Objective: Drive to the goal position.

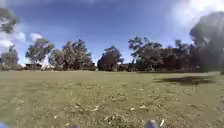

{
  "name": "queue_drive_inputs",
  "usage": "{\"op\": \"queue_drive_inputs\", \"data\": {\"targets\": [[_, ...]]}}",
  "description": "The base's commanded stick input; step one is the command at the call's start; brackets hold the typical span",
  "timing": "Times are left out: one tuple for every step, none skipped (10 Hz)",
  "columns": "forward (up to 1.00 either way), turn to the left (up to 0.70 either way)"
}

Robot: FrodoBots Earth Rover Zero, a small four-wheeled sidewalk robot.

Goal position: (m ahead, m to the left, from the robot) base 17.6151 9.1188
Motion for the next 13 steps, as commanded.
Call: {"op": "queue_drive_inputs", "data": {"targets": [[0.7, 0.02], [0.7, 0.02], [0.7, 0.03], [0.7, 0.08], [0.7, 0.13], [0.7, 0.18], [0.7, 0.23], [0.7, 0.28], [0.7, 0.33], [0.7, 0.35], [0.7, 0.35], [0.7, 0.35], [0.7, 0.35]]}}
